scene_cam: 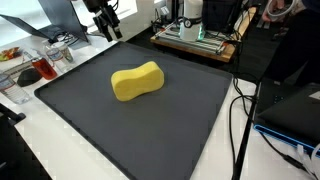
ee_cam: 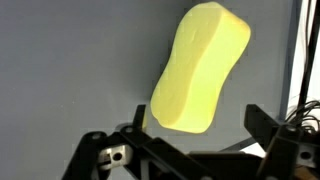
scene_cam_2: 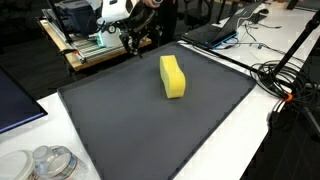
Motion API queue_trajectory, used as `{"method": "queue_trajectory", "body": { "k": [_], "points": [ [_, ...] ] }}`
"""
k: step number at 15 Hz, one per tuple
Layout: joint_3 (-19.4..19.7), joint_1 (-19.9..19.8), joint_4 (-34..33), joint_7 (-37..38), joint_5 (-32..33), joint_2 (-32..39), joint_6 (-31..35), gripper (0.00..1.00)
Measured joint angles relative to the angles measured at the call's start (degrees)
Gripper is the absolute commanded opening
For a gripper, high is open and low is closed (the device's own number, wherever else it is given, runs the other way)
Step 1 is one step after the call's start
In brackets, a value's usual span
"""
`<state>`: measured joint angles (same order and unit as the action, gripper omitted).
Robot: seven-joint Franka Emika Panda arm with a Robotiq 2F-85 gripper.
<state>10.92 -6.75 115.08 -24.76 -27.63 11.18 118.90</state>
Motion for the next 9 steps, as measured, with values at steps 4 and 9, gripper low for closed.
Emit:
{"method": "queue_trajectory", "body": {
  "k": [4, 9],
  "points": [
    [-1.6, -2.2, -10.5, 0.9, 0.8, 7.7, -1.8, 1.00],
    [-4.0, -6.0, -25.9, 0.3, 5.0, 16.6, -13.7, 1.00]
  ]
}}
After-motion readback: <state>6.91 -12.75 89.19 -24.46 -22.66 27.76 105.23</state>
